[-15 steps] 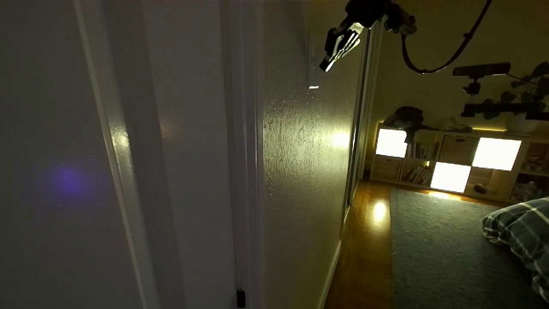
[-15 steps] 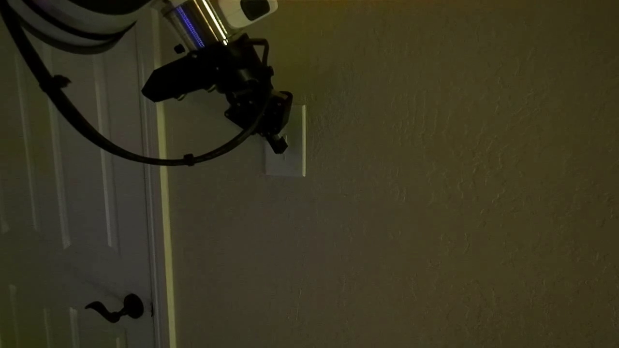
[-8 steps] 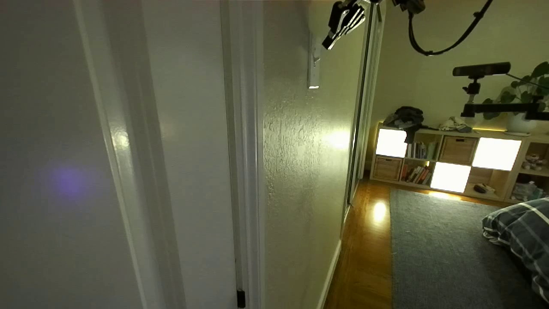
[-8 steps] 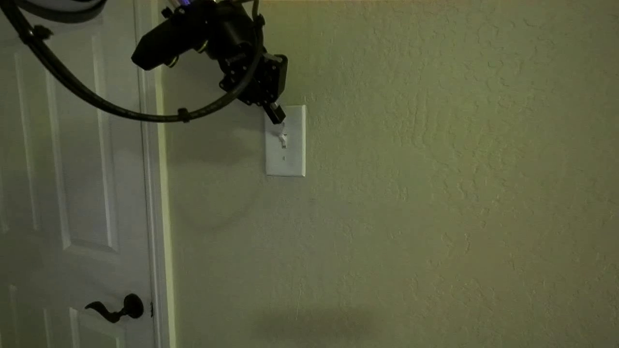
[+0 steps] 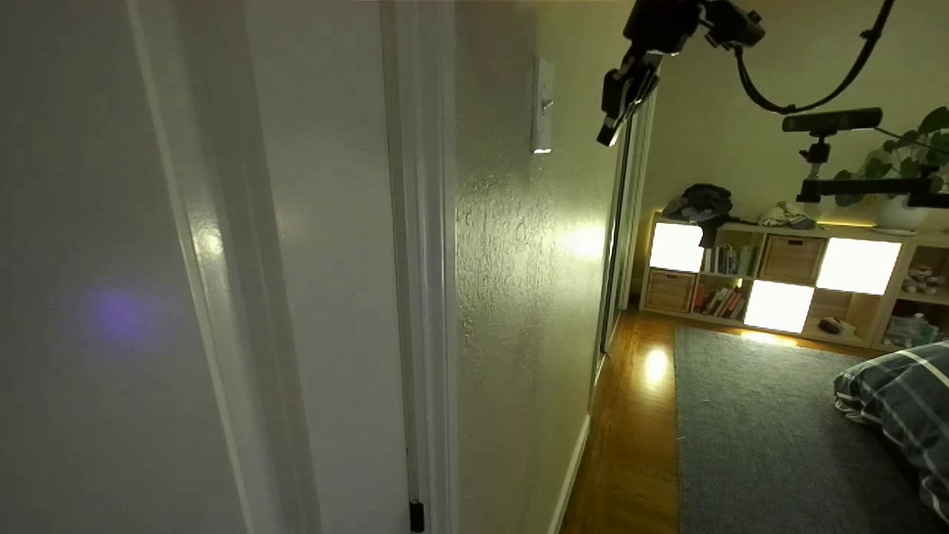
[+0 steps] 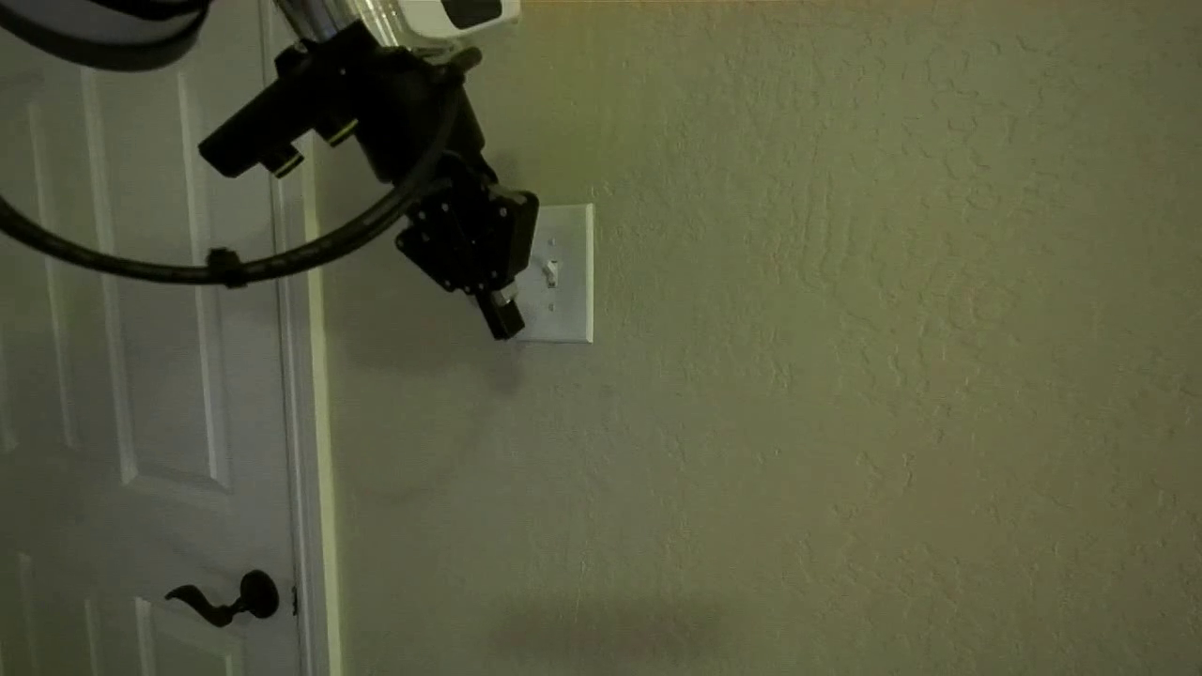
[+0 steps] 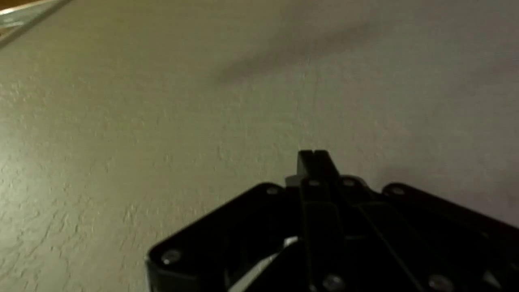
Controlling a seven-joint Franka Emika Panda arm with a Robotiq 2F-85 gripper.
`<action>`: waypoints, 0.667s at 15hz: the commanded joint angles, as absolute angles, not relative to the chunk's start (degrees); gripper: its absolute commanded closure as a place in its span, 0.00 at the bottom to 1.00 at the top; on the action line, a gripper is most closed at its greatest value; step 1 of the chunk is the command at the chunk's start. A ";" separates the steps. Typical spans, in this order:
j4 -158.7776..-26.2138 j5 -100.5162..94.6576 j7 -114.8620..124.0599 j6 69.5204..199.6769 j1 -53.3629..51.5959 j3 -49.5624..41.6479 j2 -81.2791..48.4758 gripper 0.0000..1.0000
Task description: Turn on the light switch
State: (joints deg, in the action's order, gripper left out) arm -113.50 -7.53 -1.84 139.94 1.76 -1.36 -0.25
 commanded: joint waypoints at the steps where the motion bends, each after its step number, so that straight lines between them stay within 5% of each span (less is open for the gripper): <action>1: -115.57 -9.10 -0.18 129.49 1.68 -1.48 0.97 0.96; 8: -117.97 -7.51 -0.52 118.03 1.25 -0.75 0.39 0.97; 9: -116.32 -7.41 -1.82 119.52 1.40 -0.84 -0.67 0.72; 10: -116.50 -7.42 -1.82 119.48 1.40 -0.84 -0.75 0.97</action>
